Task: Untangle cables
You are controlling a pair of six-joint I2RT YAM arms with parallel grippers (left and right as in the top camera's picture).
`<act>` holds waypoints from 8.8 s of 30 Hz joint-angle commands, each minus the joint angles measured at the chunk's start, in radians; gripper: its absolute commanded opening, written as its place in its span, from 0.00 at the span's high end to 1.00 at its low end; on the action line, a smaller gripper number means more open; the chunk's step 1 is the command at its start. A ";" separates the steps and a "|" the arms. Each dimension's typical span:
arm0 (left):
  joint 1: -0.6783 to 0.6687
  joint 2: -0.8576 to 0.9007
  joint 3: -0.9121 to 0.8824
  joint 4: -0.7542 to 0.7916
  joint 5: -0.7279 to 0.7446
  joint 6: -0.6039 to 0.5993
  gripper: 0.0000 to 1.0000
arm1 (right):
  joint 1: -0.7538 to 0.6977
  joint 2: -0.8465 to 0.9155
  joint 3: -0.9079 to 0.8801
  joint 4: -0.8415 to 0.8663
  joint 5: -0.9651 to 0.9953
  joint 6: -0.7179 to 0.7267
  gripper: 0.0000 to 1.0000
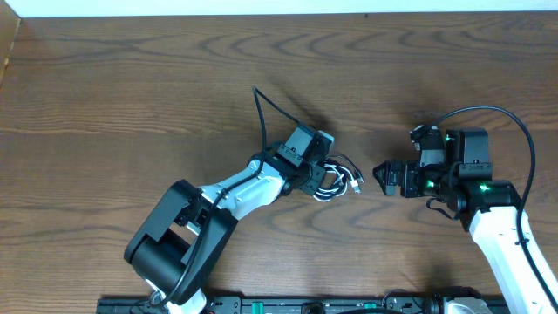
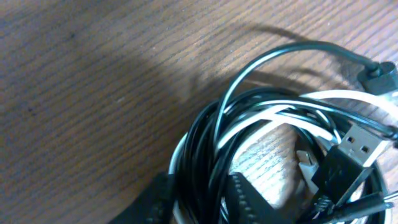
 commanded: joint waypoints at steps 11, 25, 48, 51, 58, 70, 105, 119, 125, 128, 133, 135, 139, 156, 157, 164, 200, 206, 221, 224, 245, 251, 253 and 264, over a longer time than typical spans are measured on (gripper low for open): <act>-0.002 -0.085 -0.011 -0.018 0.098 -0.035 0.92 | 0.006 0.001 0.015 -0.002 -0.023 0.005 0.01; -0.002 -0.109 -0.011 -0.069 0.456 -0.098 0.93 | 0.024 0.122 -0.001 0.011 -0.091 0.005 0.01; 0.000 -0.113 -0.011 -0.068 0.502 -0.094 0.93 | 0.114 0.453 -0.001 0.084 -0.090 -0.010 0.35; 0.002 -0.118 -0.011 -0.069 0.501 -0.093 0.92 | 0.135 0.453 -0.001 0.088 -0.041 -0.010 0.69; 0.067 -0.170 -0.011 -0.086 0.501 -0.093 0.93 | 0.142 0.453 -0.001 0.087 0.077 0.017 0.99; 0.212 -0.190 -0.011 -0.216 0.500 -0.067 0.93 | 0.142 0.453 -0.001 0.089 0.084 0.025 0.99; -0.076 -0.197 -0.074 -0.130 0.185 -0.069 0.45 | 0.142 0.453 -0.001 0.090 0.084 0.025 0.99; -0.081 -0.127 -0.074 -0.039 0.186 -0.092 0.77 | 0.142 0.453 -0.001 0.090 0.084 0.025 0.99; -0.081 -0.126 -0.074 -0.048 0.197 -0.122 0.93 | 0.142 0.453 -0.001 0.089 0.084 0.024 0.99; -0.076 -0.155 -0.071 -0.066 0.197 -0.121 0.92 | 0.142 0.453 -0.001 0.089 0.084 0.024 0.99; -0.019 -0.248 -0.027 -0.167 0.225 -0.141 0.93 | 0.142 0.453 -0.001 0.089 0.084 0.024 0.99; 0.022 -0.286 -0.014 -0.180 0.334 -0.145 0.92 | 0.142 0.453 -0.001 0.089 0.084 0.025 0.99; 0.107 -0.344 -0.012 -0.138 0.546 -0.181 0.93 | 0.142 0.453 -0.001 0.089 0.084 0.025 0.99; 0.031 -0.261 -0.040 -0.205 0.338 -0.184 0.43 | 0.142 0.453 -0.001 0.089 0.084 0.025 0.99; 0.021 -0.241 -0.040 -0.205 0.321 -0.185 0.43 | 0.142 0.453 -0.001 0.089 0.084 0.025 0.99; 0.009 -0.195 -0.040 -0.221 0.213 -0.185 0.43 | 0.142 0.453 -0.001 0.090 0.066 0.024 0.99; 0.039 -0.191 -0.017 -0.117 0.209 -0.211 0.93 | 0.142 0.453 -0.001 0.090 0.039 0.024 0.99; 0.110 -0.335 -0.006 0.125 0.456 -0.249 0.92 | 0.142 0.453 -0.001 0.091 0.039 0.024 0.99; 0.124 -0.318 -0.007 -0.117 0.253 -0.270 0.40 | 0.143 0.453 -0.001 0.091 0.039 0.024 0.99; 0.123 -0.308 -0.009 -0.183 0.230 -0.270 0.40 | 0.143 0.453 -0.001 0.090 0.039 0.024 0.99; 0.115 -0.114 -0.014 -0.020 0.123 -0.270 0.38 | 0.143 0.453 -0.001 0.089 0.039 0.024 0.99; 0.114 -0.024 -0.014 -0.012 0.284 -0.270 0.47 | 0.143 0.453 -0.001 0.090 0.039 0.024 0.99; 0.113 -0.008 -0.014 -0.013 0.287 -0.270 0.47 | 0.143 0.453 -0.001 0.090 0.039 0.024 0.99; 0.193 -0.041 -0.014 -0.039 0.219 -0.250 0.92 | 0.143 0.453 -0.001 0.081 0.040 0.024 0.99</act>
